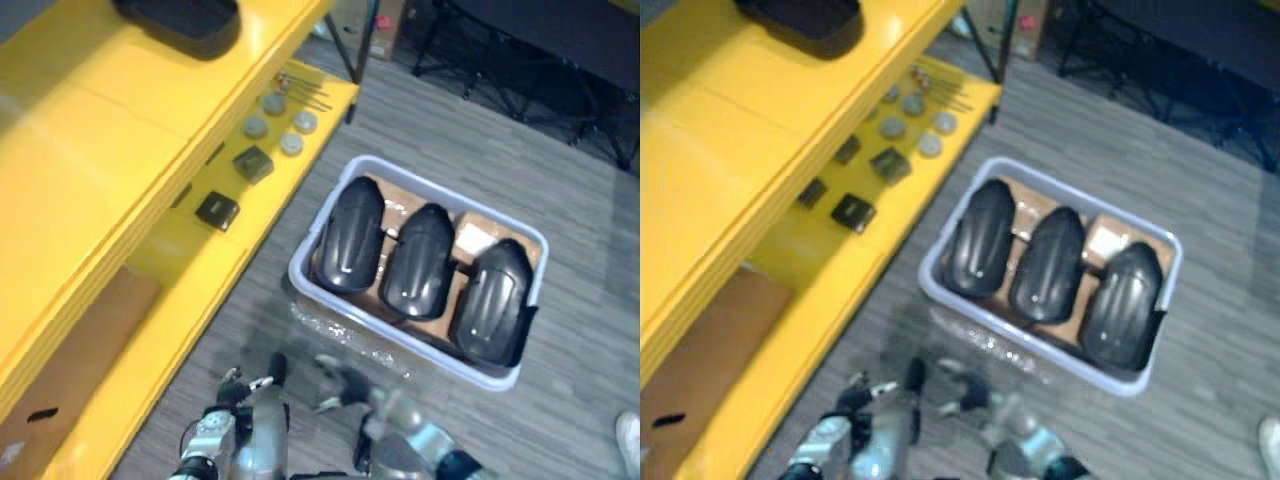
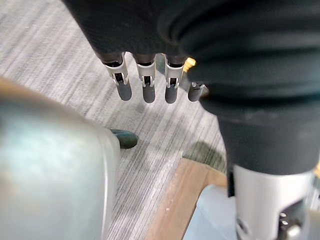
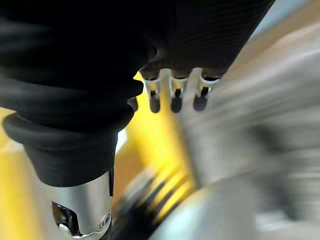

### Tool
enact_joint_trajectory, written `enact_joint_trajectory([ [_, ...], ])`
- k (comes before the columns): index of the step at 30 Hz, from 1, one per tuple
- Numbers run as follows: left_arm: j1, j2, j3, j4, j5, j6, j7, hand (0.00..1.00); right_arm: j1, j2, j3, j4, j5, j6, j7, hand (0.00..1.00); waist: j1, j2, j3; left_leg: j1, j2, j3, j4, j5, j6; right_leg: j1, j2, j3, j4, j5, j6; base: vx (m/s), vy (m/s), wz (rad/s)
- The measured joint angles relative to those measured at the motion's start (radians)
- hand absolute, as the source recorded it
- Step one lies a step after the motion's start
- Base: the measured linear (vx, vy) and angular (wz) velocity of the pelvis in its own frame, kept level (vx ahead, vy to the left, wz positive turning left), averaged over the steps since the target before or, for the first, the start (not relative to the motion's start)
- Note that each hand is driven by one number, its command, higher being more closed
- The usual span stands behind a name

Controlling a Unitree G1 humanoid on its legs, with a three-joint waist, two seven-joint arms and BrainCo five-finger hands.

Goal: Walk over and take plastic housings, then place them on the shelf

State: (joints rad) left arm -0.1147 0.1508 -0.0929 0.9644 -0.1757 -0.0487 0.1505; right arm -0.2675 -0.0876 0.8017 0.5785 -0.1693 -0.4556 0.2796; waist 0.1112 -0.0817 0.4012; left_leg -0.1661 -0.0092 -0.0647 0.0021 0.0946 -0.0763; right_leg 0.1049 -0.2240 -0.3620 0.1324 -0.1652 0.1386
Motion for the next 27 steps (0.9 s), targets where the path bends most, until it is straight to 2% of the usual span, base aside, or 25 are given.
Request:
enact_joint_trajectory([
  [1,-0.006,-0.001,0.005,-0.001,0.000,0.007,0.000,0.00,-0.044,0.015,0.046,-0.061,0.005,0.009,-0.001,0.00,0.012,-0.005,0.000,-0.007,-0.004,0.002,0.031,-0.001,0.018,0.002,-0.013,-0.020,0.000,-0.002,-0.001,-0.09,0.013,0.38],
  [2,-0.004,-0.002,0.005,-0.008,0.015,0.008,0.000,0.00,-0.076,0.029,0.071,-0.142,0.023,0.031,-0.021,0.00,0.023,0.006,-0.006,-0.021,0.004,0.005,0.107,-0.026,0.013,0.008,-0.003,-0.024,0.012,-0.006,0.000,-0.04,0.024,0.33],
  [4,-0.001,0.013,0.014,-0.009,0.041,0.008,0.000,0.00,-0.123,0.060,0.043,-0.250,0.061,0.085,-0.115,0.00,0.040,-0.007,-0.014,-0.009,-0.002,0.001,0.106,-0.024,0.011,0.021,-0.003,-0.025,0.014,0.001,-0.001,0.01,-0.008,0.08],
  [6,0.027,0.042,0.044,-0.011,0.076,0.006,-0.005,0.00,-0.208,0.071,-0.122,-0.375,0.132,0.143,-0.272,0.00,0.038,-0.033,-0.031,-0.008,0.002,0.022,0.114,-0.022,0.016,0.022,-0.001,-0.016,0.009,0.024,0.005,0.00,0.032,-0.18],
  [7,0.038,0.048,0.053,-0.011,0.078,0.005,-0.007,0.00,-0.223,0.068,-0.179,-0.398,0.157,0.156,-0.314,0.00,0.036,-0.036,-0.033,-0.007,0.005,0.026,0.114,-0.023,0.017,0.021,0.000,-0.013,0.006,0.030,0.000,-0.02,0.047,-0.31],
  [8,0.064,0.056,0.057,-0.012,0.081,0.000,-0.009,0.00,-0.229,0.053,-0.310,-0.444,0.199,0.180,-0.397,0.00,0.035,-0.040,-0.035,0.003,0.012,0.046,0.114,-0.029,0.016,0.021,0.003,0.000,-0.001,0.043,-0.013,-0.02,0.030,-0.37],
  [9,0.085,0.056,0.063,-0.011,0.092,-0.002,-0.012,0.00,-0.229,0.042,-0.366,-0.464,0.210,0.191,-0.437,0.00,0.034,-0.041,-0.036,0.010,0.015,0.058,0.114,-0.034,0.018,0.022,0.004,0.013,-0.004,0.050,-0.019,-0.04,0.061,-0.55],
  [10,0.130,0.056,0.077,-0.010,0.108,-0.007,-0.018,0.00,-0.212,0.007,-0.464,-0.515,0.232,0.215,-0.504,0.00,0.024,-0.044,-0.040,0.024,0.018,0.078,0.113,-0.044,0.023,0.023,0.002,0.022,-0.008,0.062,-0.021,-0.03,0.062,-0.49],
  [11,0.177,0.056,0.095,-0.012,0.107,-0.018,-0.022,0.00,-0.157,-0.049,-0.576,-0.574,0.235,0.232,-0.574,0.00,-0.001,-0.050,-0.059,0.027,0.019,0.094,0.111,-0.048,0.029,0.021,0.000,0.037,-0.016,0.068,-0.028,-0.03,0.074,-0.43],
  [13,0.220,0.055,0.103,-0.012,0.107,-0.035,-0.026,0.00,-0.046,-0.108,-0.691,-0.607,0.249,0.245,-0.631,0.00,-0.022,-0.053,-0.083,0.040,0.029,0.119,0.110,-0.055,0.027,0.019,0.004,0.059,-0.025,0.082,-0.033,0.01,0.033,-0.41],
  [14,0.230,0.055,0.110,-0.012,0.107,-0.041,-0.028,0.00,-0.006,-0.122,-0.733,-0.613,0.268,0.245,-0.640,0.00,-0.025,-0.053,-0.086,0.048,0.035,0.128,0.110,-0.057,0.023,0.020,0.006,0.071,-0.025,0.087,-0.029,0.01,0.011,-0.49],
  [17,0.263,0.047,0.124,-0.012,0.106,-0.059,-0.037,0.00,0.175,-0.146,-0.952,-0.606,0.378,0.246,-0.675,0.00,-0.067,-0.053,-0.126,0.067,0.061,0.158,0.095,-0.062,0.016,0.014,0.022,0.093,-0.031,0.108,0.001,0.00,-0.027,-0.41],
  [20,0.280,0.050,0.156,-0.012,0.107,-0.080,-0.037,0.00,0.300,-0.160,-1.153,-0.540,0.434,0.238,-0.694,0.00,-0.106,-0.068,-0.139,0.081,0.092,0.179,0.055,-0.045,-0.008,-0.004,0.043,0.113,-0.037,0.116,0.000,-0.05,-0.064,-0.33],
  [22,0.283,0.060,0.161,-0.012,0.107,-0.080,-0.038,0.00,0.354,-0.158,-1.208,-0.466,0.452,0.237,-0.693,0.00,-0.116,-0.081,-0.144,0.089,0.104,0.184,0.018,-0.026,-0.021,-0.022,0.056,0.120,-0.039,0.114,-0.001,-0.06,-0.057,-0.26],
  [25,0.283,0.070,0.161,-0.012,0.106,-0.080,-0.038,0.00,0.400,-0.146,-1.219,-0.351,0.496,0.235,-0.669,0.00,-0.126,-0.089,-0.145,0.122,0.103,0.188,-0.066,0.027,-0.024,-0.039,0.064,0.120,-0.041,0.104,-0.003,-0.05,-0.027,-0.11],
  [27,0.277,0.076,0.162,-0.020,0.103,-0.080,-0.040,0.00,0.402,-0.101,-1.221,-0.212,0.540,0.235,-0.649,0.00,-0.124,-0.103,-0.130,0.126,0.103,0.187,-0.089,0.049,-0.023,-0.051,0.065,0.119,-0.037,0.091,0.006,-0.10,0.006,0.05],
])
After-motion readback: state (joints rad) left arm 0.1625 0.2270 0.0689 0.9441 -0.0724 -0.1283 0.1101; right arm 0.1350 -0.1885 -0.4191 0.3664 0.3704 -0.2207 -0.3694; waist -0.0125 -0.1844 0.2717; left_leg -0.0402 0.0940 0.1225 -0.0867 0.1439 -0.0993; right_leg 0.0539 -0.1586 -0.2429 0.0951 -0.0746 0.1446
